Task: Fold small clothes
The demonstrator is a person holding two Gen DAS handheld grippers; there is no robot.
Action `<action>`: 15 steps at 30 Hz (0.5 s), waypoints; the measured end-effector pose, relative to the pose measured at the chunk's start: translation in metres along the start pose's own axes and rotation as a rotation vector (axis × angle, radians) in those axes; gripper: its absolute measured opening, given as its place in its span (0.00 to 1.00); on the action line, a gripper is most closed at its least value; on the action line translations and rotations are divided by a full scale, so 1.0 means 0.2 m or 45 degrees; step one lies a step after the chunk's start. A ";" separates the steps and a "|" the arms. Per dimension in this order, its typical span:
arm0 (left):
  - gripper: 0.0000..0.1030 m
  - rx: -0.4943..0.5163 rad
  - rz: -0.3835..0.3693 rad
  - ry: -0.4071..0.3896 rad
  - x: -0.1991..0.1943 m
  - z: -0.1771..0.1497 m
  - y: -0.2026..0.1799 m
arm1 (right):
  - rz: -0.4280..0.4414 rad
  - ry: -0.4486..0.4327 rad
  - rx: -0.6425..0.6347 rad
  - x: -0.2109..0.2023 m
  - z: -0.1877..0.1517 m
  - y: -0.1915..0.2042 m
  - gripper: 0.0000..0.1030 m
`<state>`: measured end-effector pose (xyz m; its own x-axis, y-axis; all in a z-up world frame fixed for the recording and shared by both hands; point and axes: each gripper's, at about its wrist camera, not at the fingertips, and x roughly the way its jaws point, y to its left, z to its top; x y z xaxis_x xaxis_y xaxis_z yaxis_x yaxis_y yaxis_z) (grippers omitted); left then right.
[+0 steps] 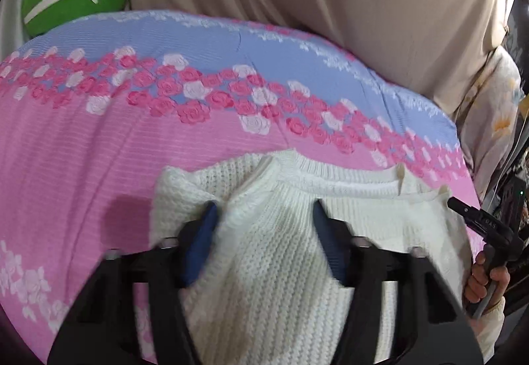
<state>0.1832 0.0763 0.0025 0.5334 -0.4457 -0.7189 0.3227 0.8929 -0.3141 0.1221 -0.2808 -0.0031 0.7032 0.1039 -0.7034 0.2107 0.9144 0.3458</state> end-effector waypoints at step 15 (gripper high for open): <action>0.04 -0.071 0.108 -0.013 0.09 0.04 0.12 | -0.018 -0.019 0.112 0.05 0.04 -0.14 0.07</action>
<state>0.2075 0.0899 -0.0125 0.5653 -0.3686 -0.7380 0.2319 0.9295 -0.2867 0.1280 -0.3081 -0.0142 0.7094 0.0846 -0.6997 0.2792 0.8779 0.3892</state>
